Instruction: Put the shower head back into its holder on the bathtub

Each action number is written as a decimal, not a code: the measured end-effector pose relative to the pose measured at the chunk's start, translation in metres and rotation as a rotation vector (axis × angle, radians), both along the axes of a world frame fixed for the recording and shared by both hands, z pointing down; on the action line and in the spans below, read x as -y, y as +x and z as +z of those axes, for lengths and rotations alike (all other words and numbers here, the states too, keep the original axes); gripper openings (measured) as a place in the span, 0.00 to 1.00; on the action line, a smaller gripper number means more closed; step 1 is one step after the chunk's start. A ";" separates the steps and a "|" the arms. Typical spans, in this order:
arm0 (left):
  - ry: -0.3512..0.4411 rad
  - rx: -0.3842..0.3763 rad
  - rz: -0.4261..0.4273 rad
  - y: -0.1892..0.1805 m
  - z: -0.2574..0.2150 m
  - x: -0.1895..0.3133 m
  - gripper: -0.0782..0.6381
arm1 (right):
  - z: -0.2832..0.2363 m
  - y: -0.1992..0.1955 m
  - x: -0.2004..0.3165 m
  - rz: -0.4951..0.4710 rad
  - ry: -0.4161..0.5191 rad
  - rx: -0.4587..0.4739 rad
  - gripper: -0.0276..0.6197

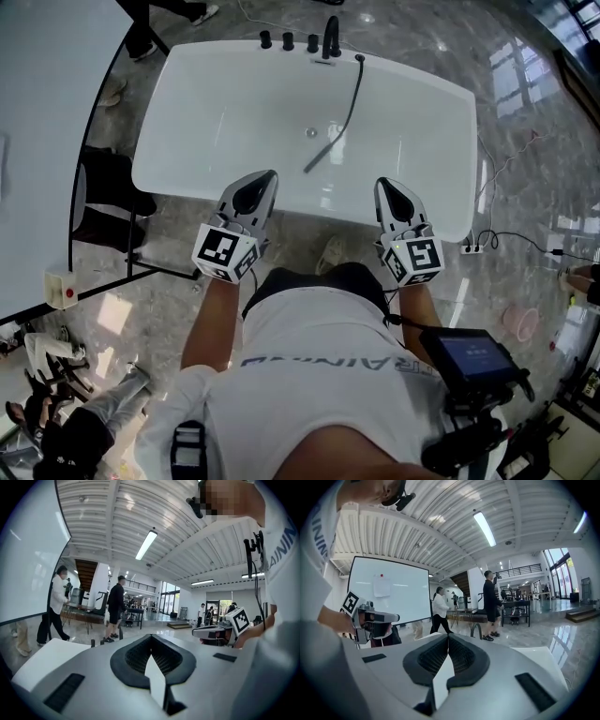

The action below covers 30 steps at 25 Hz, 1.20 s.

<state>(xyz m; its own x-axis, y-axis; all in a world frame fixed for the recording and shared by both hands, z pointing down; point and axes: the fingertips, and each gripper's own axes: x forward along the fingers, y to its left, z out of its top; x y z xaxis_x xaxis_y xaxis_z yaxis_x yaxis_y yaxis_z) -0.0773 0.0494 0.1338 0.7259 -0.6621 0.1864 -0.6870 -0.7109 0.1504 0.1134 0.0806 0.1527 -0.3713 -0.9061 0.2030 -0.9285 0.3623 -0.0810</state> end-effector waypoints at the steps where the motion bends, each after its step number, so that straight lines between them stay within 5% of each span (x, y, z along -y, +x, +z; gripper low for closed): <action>1: -0.001 0.003 -0.006 0.012 0.001 0.009 0.13 | 0.002 0.013 0.010 -0.004 -0.005 0.005 0.06; 8: -0.026 0.028 -0.035 0.058 0.017 0.055 0.13 | 0.027 0.067 0.063 -0.017 -0.031 0.021 0.06; 18: -0.113 0.026 0.019 0.074 0.086 0.133 0.13 | 0.097 0.044 0.119 -0.055 -0.138 -0.028 0.06; 30: -0.213 0.053 -0.012 0.003 0.239 0.207 0.13 | 0.248 -0.036 0.202 -0.195 -0.263 -0.171 0.06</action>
<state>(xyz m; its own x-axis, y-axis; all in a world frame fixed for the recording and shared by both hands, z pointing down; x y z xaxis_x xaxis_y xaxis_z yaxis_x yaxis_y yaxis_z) -0.0747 -0.1578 0.3727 0.7039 -0.6121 0.3603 -0.7060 -0.6588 0.2599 0.0777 -0.1210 0.4005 -0.4726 -0.7303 0.4933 -0.8522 0.5214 -0.0444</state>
